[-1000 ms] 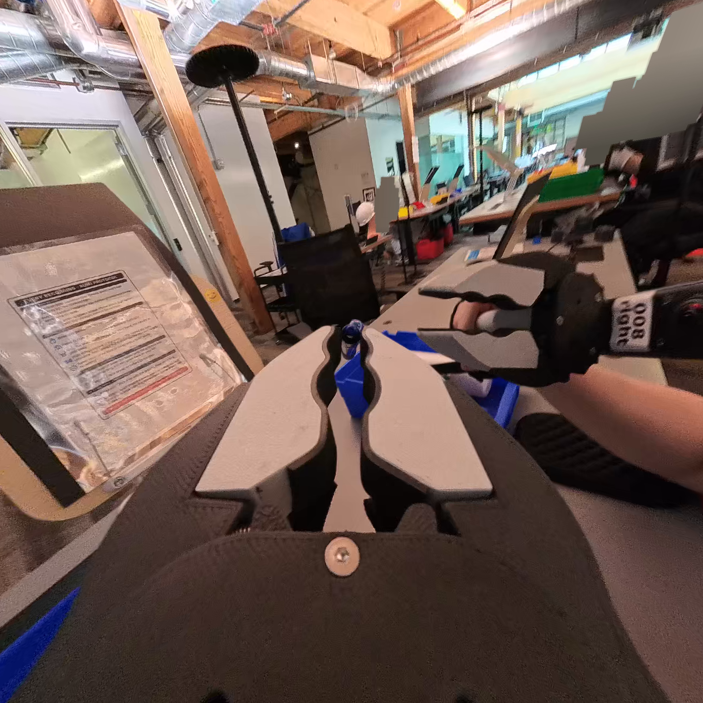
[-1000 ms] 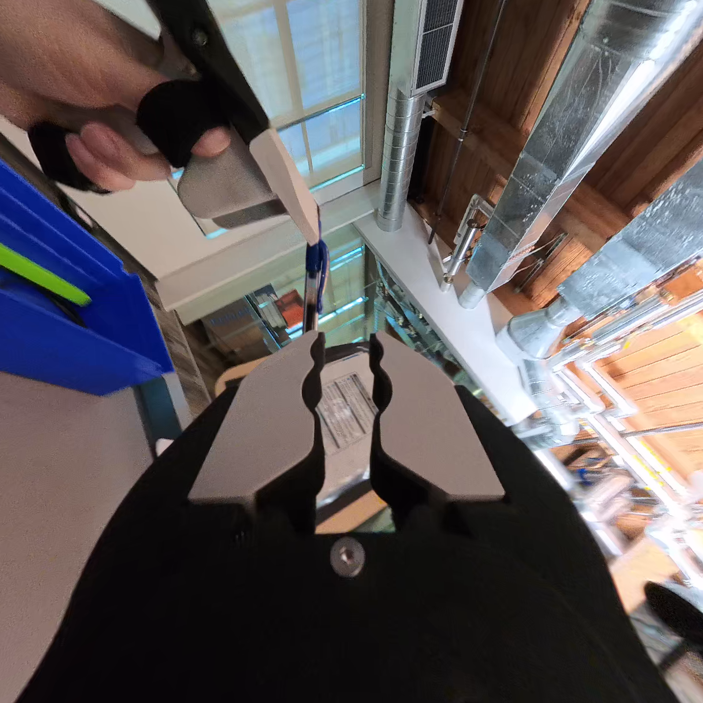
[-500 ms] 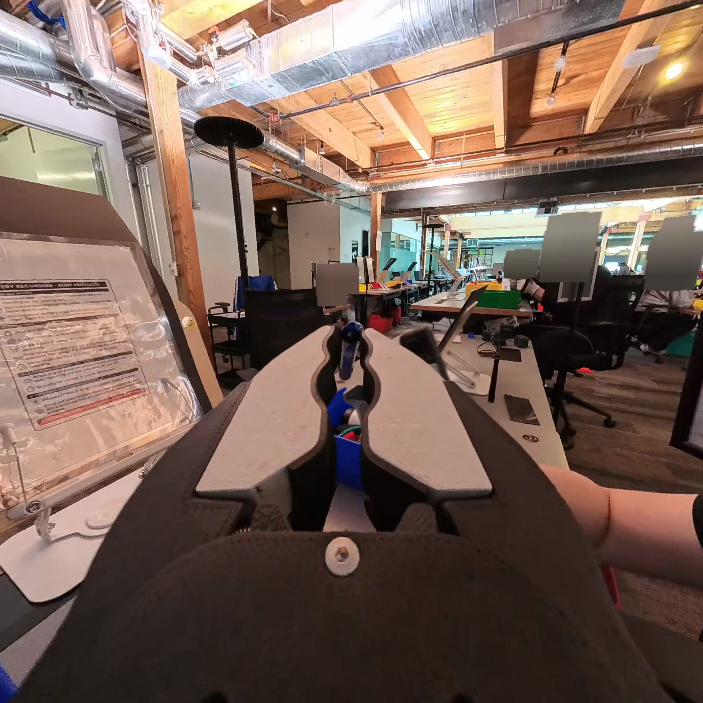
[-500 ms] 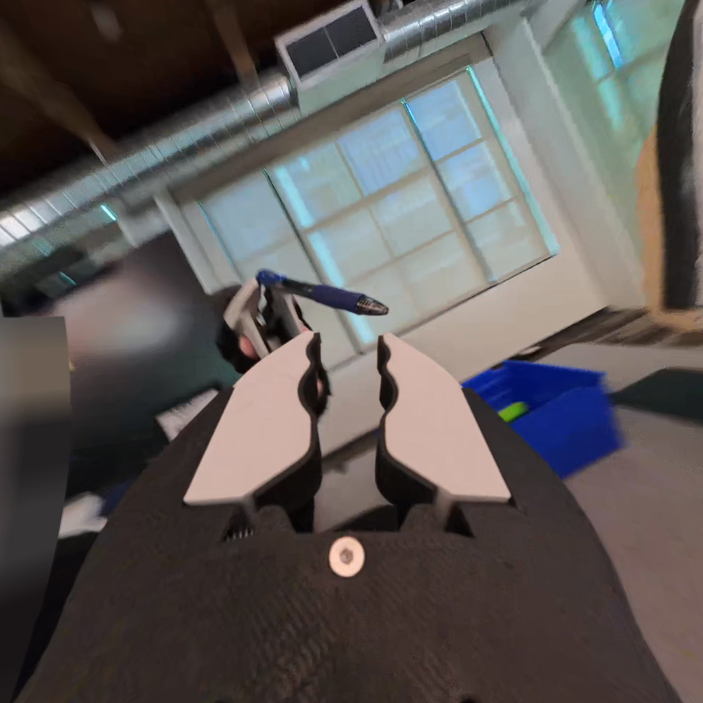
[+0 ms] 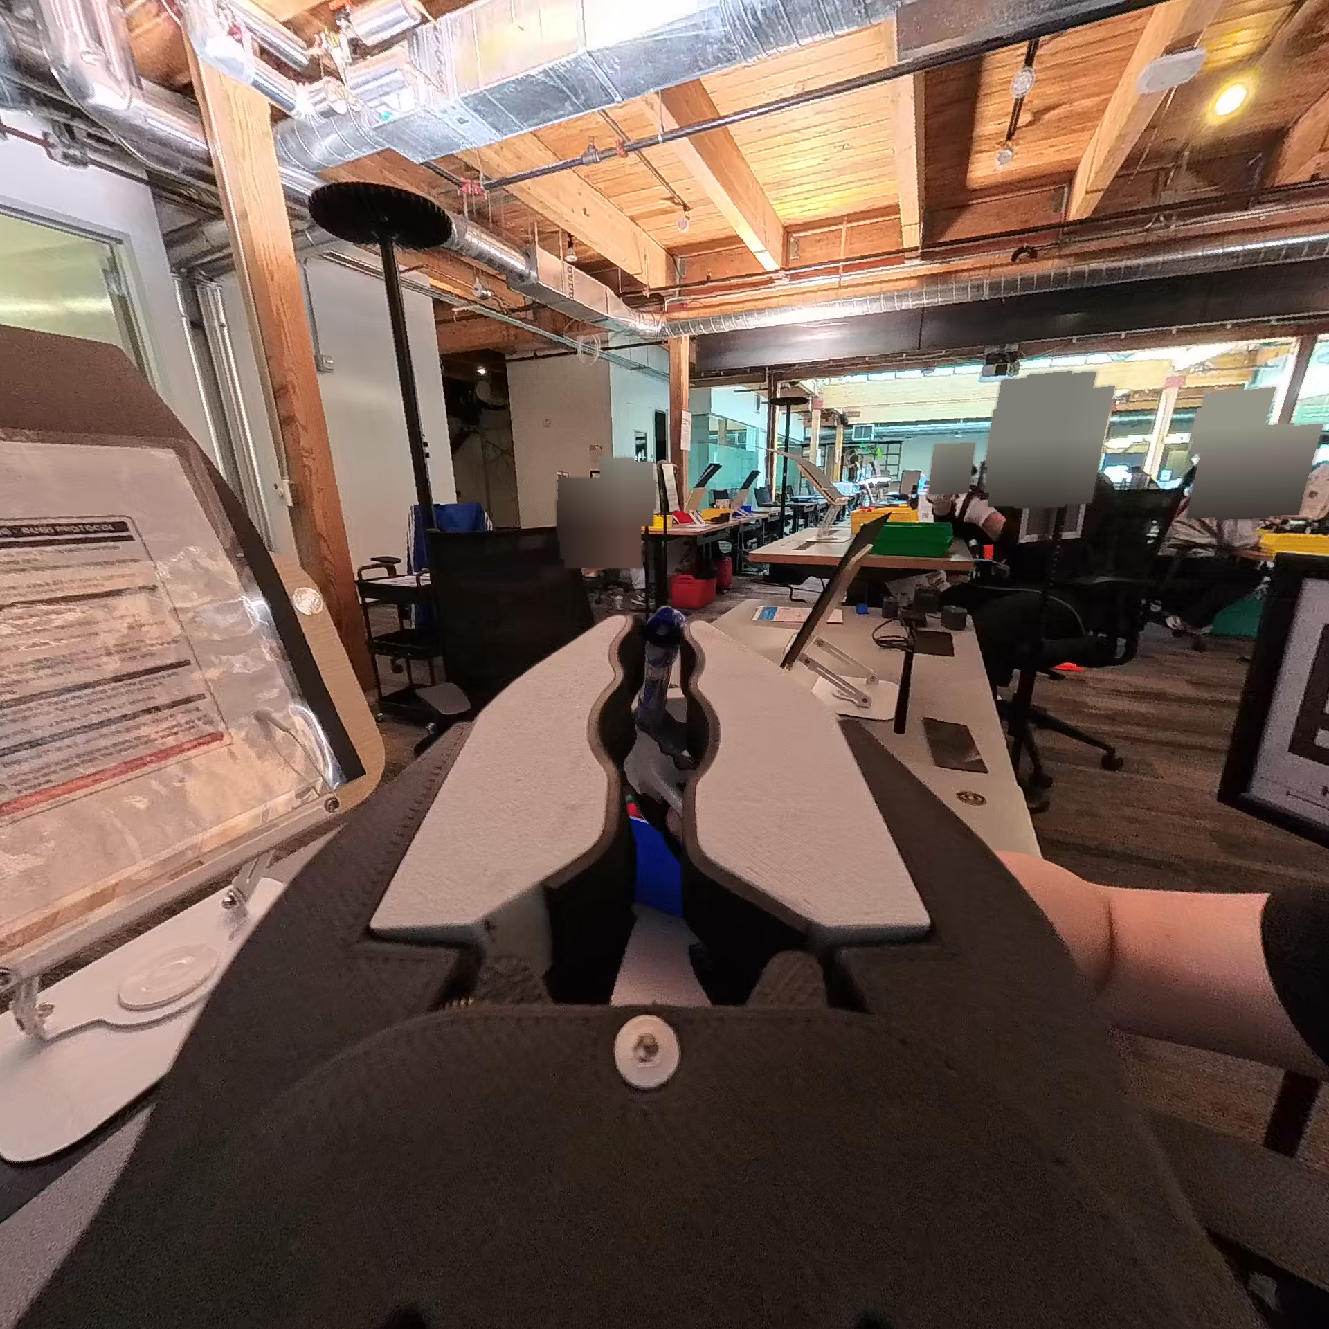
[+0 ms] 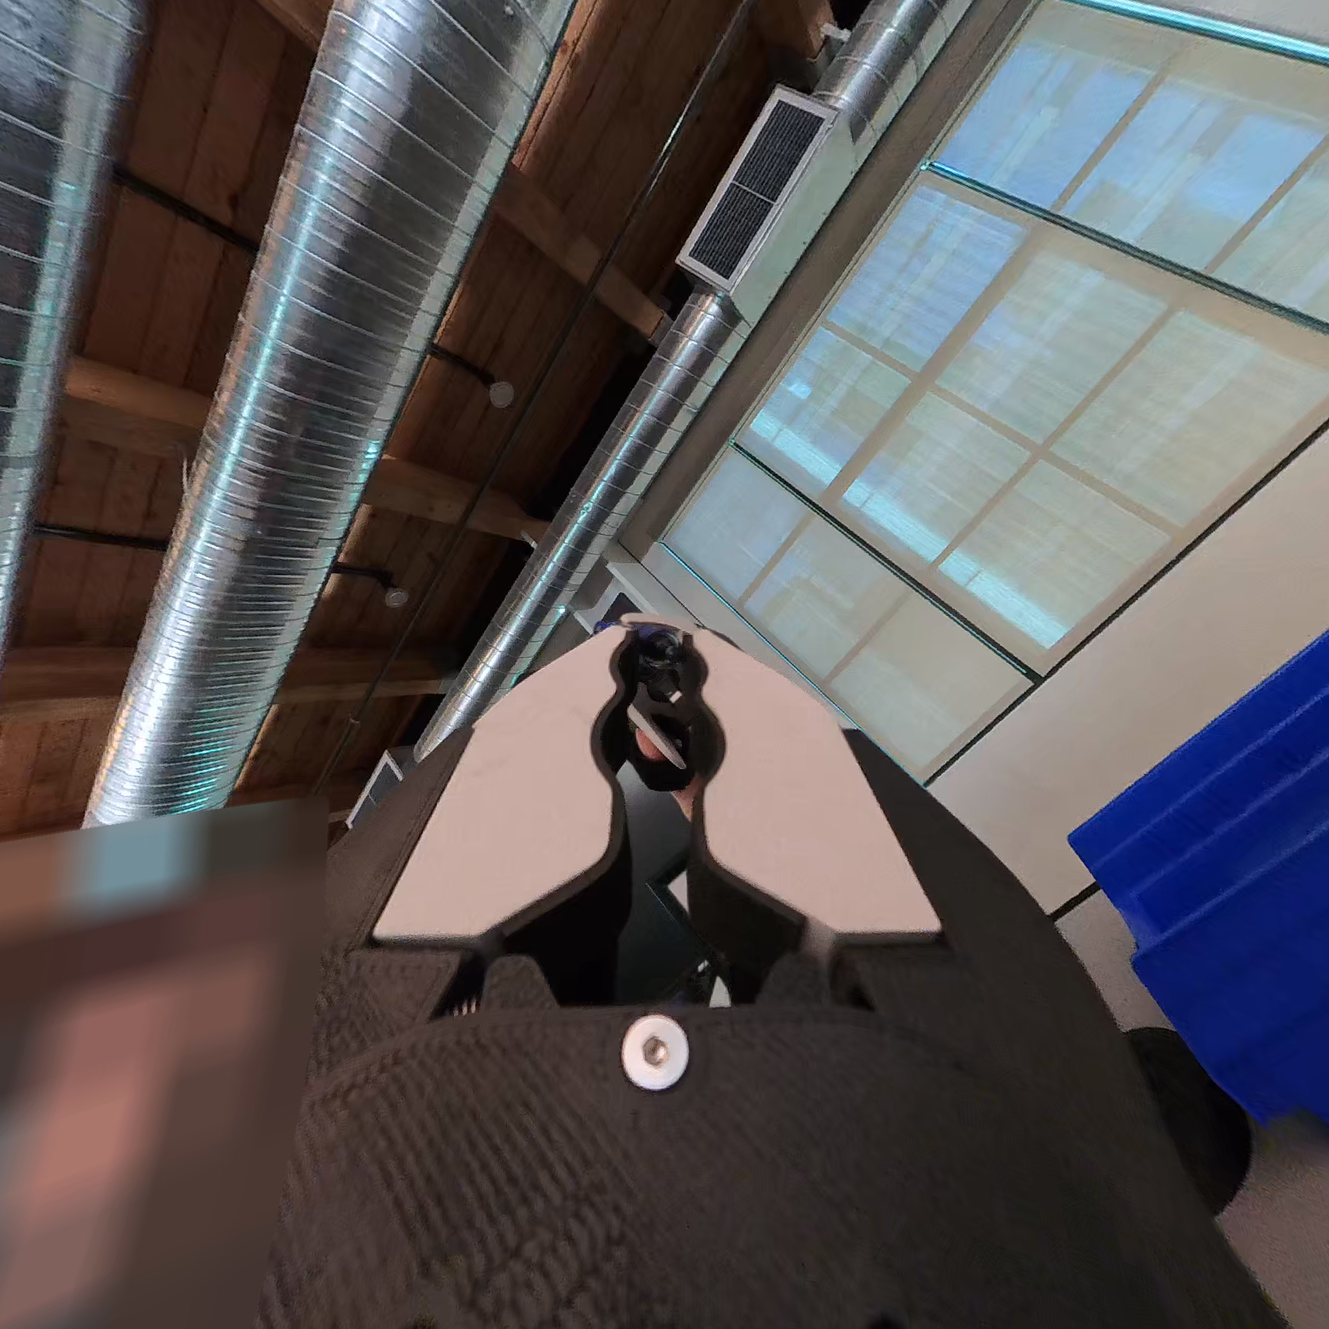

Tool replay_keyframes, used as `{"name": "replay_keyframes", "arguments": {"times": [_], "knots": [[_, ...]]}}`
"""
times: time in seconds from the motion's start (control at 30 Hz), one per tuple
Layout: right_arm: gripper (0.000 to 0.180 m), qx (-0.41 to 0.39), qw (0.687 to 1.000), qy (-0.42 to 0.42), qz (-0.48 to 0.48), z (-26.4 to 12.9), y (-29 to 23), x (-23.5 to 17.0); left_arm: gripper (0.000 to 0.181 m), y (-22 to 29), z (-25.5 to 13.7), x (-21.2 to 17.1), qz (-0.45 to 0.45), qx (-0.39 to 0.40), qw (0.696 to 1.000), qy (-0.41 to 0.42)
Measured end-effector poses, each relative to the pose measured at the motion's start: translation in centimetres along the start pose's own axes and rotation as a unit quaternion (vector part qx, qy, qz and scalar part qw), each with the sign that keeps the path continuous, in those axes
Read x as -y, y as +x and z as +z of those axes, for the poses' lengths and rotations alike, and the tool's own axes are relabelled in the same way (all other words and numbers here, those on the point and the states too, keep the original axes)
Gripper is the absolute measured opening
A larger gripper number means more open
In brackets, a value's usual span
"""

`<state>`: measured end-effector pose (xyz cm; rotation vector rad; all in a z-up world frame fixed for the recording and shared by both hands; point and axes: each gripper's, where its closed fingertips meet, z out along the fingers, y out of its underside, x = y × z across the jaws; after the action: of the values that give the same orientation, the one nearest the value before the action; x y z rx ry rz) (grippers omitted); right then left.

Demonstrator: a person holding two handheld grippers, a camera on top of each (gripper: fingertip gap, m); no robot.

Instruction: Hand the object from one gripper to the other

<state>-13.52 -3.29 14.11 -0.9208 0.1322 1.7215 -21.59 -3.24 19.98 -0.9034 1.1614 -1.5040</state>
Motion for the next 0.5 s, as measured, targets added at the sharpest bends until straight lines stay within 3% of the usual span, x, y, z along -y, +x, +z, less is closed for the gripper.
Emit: {"name": "replay_keyframes", "arguments": {"times": [0.2, 0.33, 0.5], "knots": [[0.011, -0.006, 1.000, -0.006, -0.018, -0.7, -0.2, 1.0, 0.009, -0.2, 0.0, -0.9, -0.012, -0.013, 0.999, -0.042], [0.011, -0.066, 0.993, -0.026, -0.098, -1.8, 0.2, 1.9, 0.055, -0.8, -0.3, -1.5, -0.002, 0.000, 0.997, -0.075], [0.011, -0.197, 0.939, -0.102, -0.264, -3.0, 2.2, 1.8, 0.047, -1.4, -0.2, -2.9, 0.105, 0.041, 0.987, -0.119]]}}
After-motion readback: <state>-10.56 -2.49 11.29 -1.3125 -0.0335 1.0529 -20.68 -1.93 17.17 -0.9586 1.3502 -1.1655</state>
